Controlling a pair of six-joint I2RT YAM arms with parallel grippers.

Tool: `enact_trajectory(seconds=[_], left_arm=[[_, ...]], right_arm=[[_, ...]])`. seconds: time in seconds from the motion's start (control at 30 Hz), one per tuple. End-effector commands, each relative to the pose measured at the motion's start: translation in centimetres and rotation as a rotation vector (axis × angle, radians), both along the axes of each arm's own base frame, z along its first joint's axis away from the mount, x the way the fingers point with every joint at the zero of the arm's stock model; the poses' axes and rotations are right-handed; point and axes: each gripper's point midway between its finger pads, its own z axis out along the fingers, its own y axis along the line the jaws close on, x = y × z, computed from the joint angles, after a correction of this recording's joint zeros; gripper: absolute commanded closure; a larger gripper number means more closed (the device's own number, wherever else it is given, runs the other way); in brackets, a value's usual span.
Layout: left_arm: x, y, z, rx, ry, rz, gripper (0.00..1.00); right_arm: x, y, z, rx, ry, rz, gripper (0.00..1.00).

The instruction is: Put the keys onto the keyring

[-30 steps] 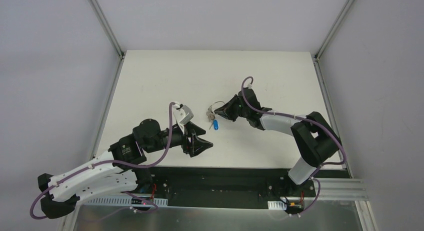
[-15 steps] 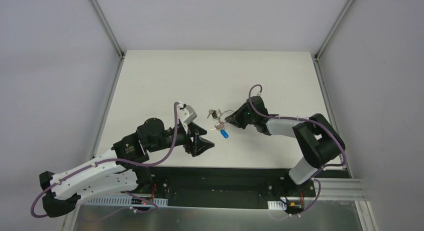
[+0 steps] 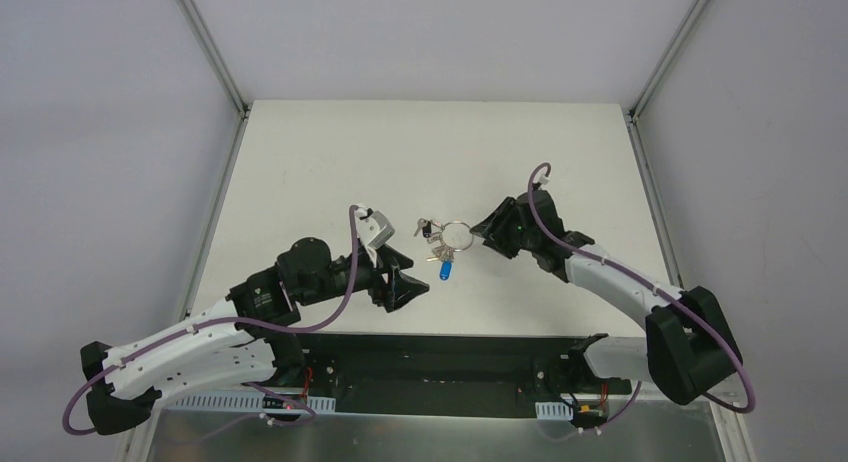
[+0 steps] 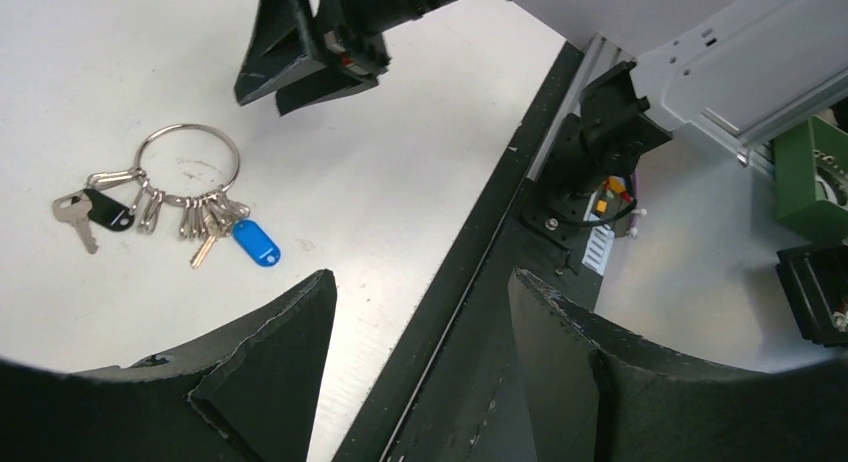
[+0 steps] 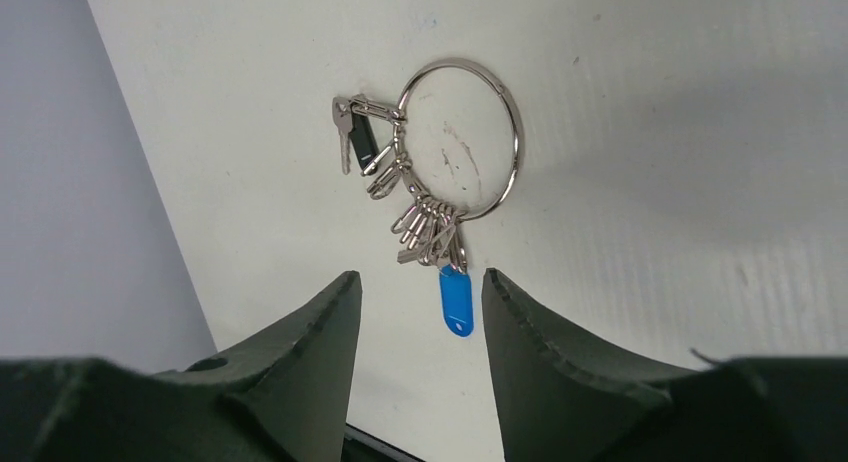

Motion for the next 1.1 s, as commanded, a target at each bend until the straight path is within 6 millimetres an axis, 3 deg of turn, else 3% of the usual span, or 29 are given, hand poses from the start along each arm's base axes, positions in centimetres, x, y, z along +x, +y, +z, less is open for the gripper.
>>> enact_trajectory(seconds=[0.0, 0.17, 0.3, 0.57, 0.8, 1.07], left_arm=[[1.2, 0.2, 0.3, -0.022, -0.050, 0.060, 0.37], [2.3, 0.4, -0.3, -0.039, -0.086, 0.113, 0.37], [2.7, 0.3, -1.1, -0.033, -0.108, 0.124, 0.37], [5.1, 3.8, -2.1, -0.033, -0.181, 0.325, 0.38], [6.4, 6.4, -2.9, -0.035, -0.244, 0.454, 0.38], [6.7, 6.8, -3.6, -0.029, -0.251, 0.484, 0.37]], right_arm=[[-0.3, -1.4, 2.2, -0.146, -0.057, 0.047, 0.49], [0.1, 0.4, 2.8, -0.244, -0.095, 0.159, 0.50], [0.5, 3.3, 2.5, -0.338, -0.109, 0.300, 0.53], [2.2, 6.2, 0.1, -0.527, -0.151, 0.492, 0.55], [2.7, 6.6, -2.3, -0.664, -0.149, 0.593, 0.58], [3.0, 7.3, -4.1, -0.757, -0.146, 0.645, 0.62]])
